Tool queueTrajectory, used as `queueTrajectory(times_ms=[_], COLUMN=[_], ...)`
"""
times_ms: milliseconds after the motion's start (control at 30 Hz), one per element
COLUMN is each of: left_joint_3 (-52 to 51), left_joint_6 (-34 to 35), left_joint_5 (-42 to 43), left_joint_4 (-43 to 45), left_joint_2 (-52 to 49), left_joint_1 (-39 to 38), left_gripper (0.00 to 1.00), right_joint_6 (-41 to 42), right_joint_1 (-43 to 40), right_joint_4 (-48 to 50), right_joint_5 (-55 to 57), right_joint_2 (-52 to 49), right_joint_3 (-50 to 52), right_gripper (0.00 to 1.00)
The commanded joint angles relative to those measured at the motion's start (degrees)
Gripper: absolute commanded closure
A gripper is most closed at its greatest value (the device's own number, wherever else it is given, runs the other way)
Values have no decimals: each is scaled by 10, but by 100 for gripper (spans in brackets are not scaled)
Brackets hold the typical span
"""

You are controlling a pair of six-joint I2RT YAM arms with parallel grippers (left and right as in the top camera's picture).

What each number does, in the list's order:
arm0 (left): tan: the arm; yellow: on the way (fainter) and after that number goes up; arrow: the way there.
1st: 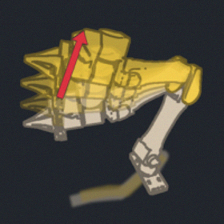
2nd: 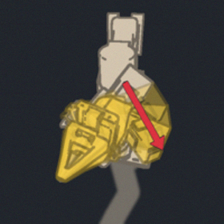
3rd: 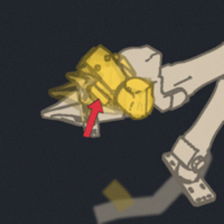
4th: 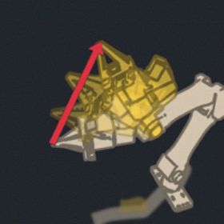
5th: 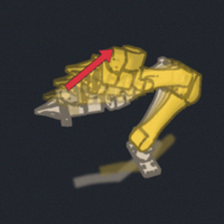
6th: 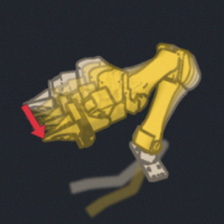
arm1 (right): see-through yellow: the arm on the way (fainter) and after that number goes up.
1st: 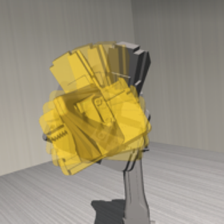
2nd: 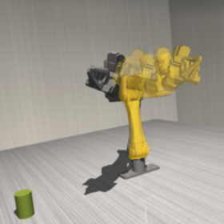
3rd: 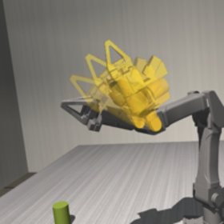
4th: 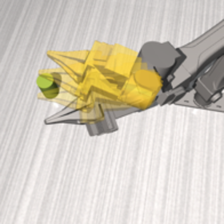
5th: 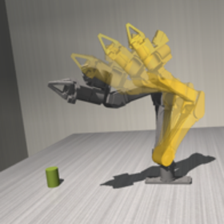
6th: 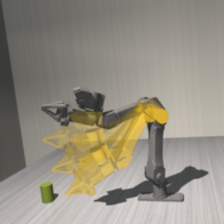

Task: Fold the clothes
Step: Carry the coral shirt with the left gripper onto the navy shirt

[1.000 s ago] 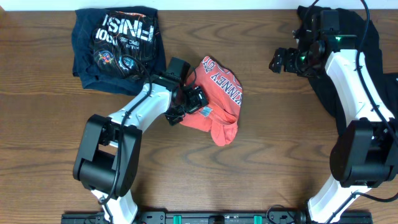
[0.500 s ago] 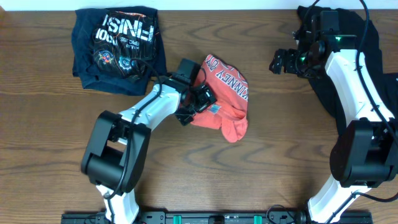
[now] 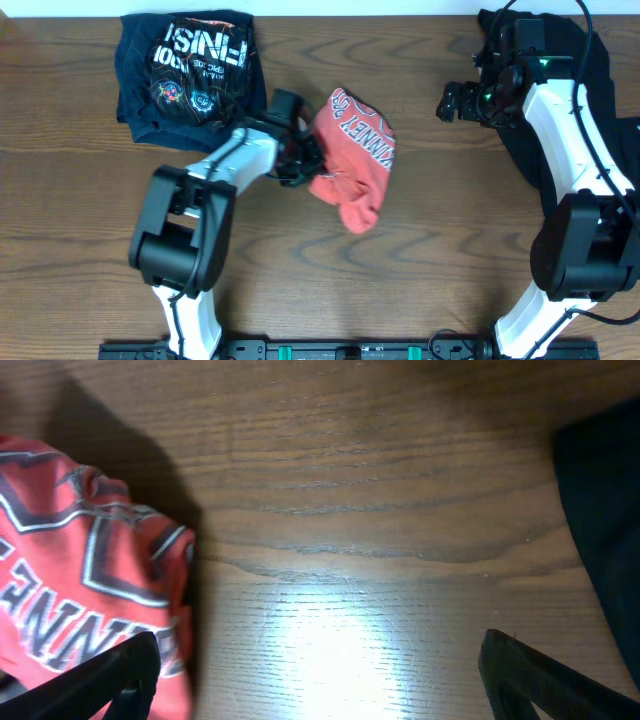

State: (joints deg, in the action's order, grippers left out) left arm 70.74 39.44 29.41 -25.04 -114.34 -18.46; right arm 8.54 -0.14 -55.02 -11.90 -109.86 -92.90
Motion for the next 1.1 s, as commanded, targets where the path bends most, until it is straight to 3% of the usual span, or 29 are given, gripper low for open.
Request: queueTrajectory(times_ms=[0, 167, 300, 767, 1067], left_joint_3=[-2, 0, 0, 0, 7], left_joint_6=[-101, -148, -143, 43, 141], left_joint_5=[-28, -26, 38, 38, 57], left_joint_4=[-5, 36, 108, 434, 598], left_joint_2=[56, 158, 208, 210, 104], left_joint_1=[45, 80, 105, 189, 294], left_gripper=[94, 94, 94, 94, 94], right_joint_6=[-7, -7, -7, -9, -9], right_joint_1=[-3, -3, -3, -3, -2], right_joint_4=[1, 3, 3, -5, -5], right_joint_5=[5, 6, 5, 5, 5], right_joint_2=[16, 16, 16, 16, 15], right_joint_3=[0, 0, 0, 0, 0], right_gripper=[1, 1, 1, 1, 1])
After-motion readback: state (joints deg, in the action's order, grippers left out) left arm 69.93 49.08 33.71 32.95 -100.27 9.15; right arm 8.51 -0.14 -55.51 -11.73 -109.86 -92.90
